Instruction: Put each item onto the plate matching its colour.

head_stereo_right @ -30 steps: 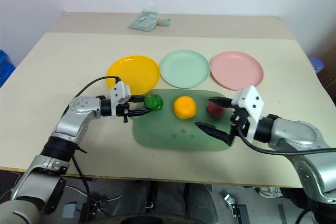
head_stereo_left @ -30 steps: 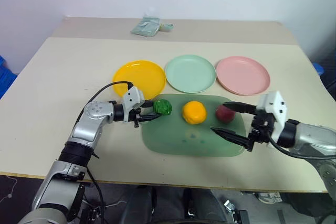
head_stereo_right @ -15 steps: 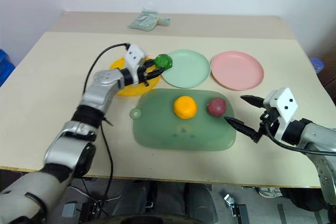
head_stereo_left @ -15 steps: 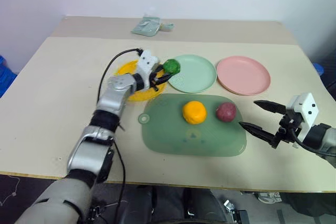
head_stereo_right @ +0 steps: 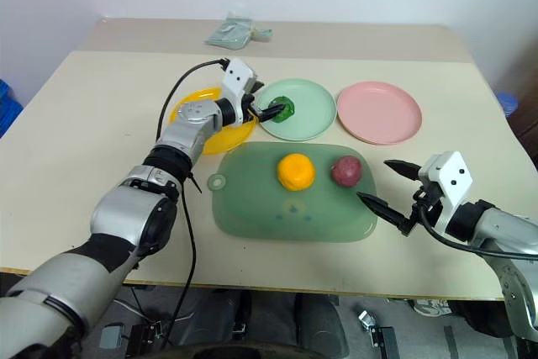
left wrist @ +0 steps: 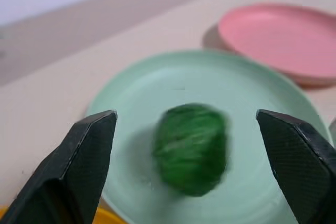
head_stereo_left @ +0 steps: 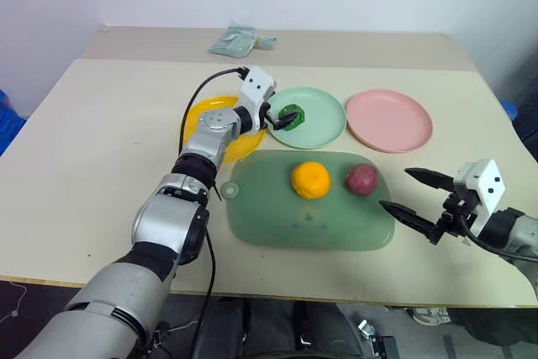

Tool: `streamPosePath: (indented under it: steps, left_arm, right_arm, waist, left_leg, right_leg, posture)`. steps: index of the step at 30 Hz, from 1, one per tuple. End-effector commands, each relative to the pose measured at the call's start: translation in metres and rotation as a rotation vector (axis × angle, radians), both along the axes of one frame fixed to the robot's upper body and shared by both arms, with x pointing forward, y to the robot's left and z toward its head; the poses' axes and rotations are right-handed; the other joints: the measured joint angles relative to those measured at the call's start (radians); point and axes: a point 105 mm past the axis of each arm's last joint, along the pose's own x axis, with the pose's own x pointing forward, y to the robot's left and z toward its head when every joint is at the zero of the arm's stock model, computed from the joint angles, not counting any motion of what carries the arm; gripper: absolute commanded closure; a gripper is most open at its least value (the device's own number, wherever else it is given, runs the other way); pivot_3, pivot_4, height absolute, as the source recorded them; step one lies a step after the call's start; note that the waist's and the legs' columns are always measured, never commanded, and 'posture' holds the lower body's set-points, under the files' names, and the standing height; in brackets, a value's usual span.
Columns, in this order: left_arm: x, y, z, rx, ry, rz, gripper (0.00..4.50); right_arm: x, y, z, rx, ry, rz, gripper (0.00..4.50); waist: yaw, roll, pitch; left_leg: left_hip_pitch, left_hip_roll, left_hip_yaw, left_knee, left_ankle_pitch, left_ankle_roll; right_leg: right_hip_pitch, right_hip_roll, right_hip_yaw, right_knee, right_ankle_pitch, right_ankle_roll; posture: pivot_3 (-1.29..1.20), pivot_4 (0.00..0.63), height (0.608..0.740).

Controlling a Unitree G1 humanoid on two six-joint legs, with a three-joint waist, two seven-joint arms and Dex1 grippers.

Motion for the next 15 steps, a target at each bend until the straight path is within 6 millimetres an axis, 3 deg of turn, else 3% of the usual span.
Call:
streamPosePath:
  steps: [1,3,6,9,15]
  left_arm:
    - [-0.019,0.009,0.015,-0.050,-0.068,-0.113,0.02]
    - [-0.039,0.012,0.008,-0.045,-0.047,-0.211,0.02]
    - [-0.083,0.008,-0.007,0.005,0.006,-0.423,0.02]
    - [-0.110,0.000,-0.019,0.076,0.026,-0.537,0.02]
    - [-0.116,-0.023,-0.031,0.161,0.021,-0.565,0.02]
  right_arm:
    - [-0.002,-0.005,0.011,-0.018,-0.063,-0.013,0.00]
    - [-0.001,-0.007,0.010,-0.020,-0.064,-0.016,0.00]
    - [0.000,-0.007,0.009,-0.024,-0.062,-0.011,0.00]
    - [0.001,-0.005,0.006,-0.028,-0.055,0.004,0.00]
    - [0.006,0.001,0.008,-0.018,-0.060,0.024,0.00]
  waist:
    - [-0.003,0.000,0.000]
    - [-0.004,0.000,0.000]
    - [-0.002,0.001,0.000]
    - [0.008,0.001,0.000]
    - [0.004,0.001,0.000]
  left_leg:
    - [0.000,0.000,0.000,0.000,0.001,-0.003]
    - [0.001,0.001,0.000,0.000,0.003,-0.006]
    - [0.001,0.001,0.000,0.000,0.004,-0.006]
    - [0.001,0.000,-0.001,0.001,0.003,-0.006]
    - [0.001,0.000,-0.001,0.002,0.000,0.000]
  right_leg:
    - [0.000,0.000,0.000,0.000,0.000,0.000]
    - [0.000,0.000,0.000,0.001,0.000,0.000]
    - [0.000,0.000,0.001,0.001,0.000,0.000]
    - [0.001,-0.001,0.001,0.001,0.000,0.000]
    - [0.003,-0.001,0.001,0.001,0.000,0.000]
  posture:
    - [0.00,0.150,0.740]
    - [0.00,0.150,0.740]
    - [0.00,0.150,0.740]
    - [0.00,0.150,0.740]
    - [0.00,0.150,0.740]
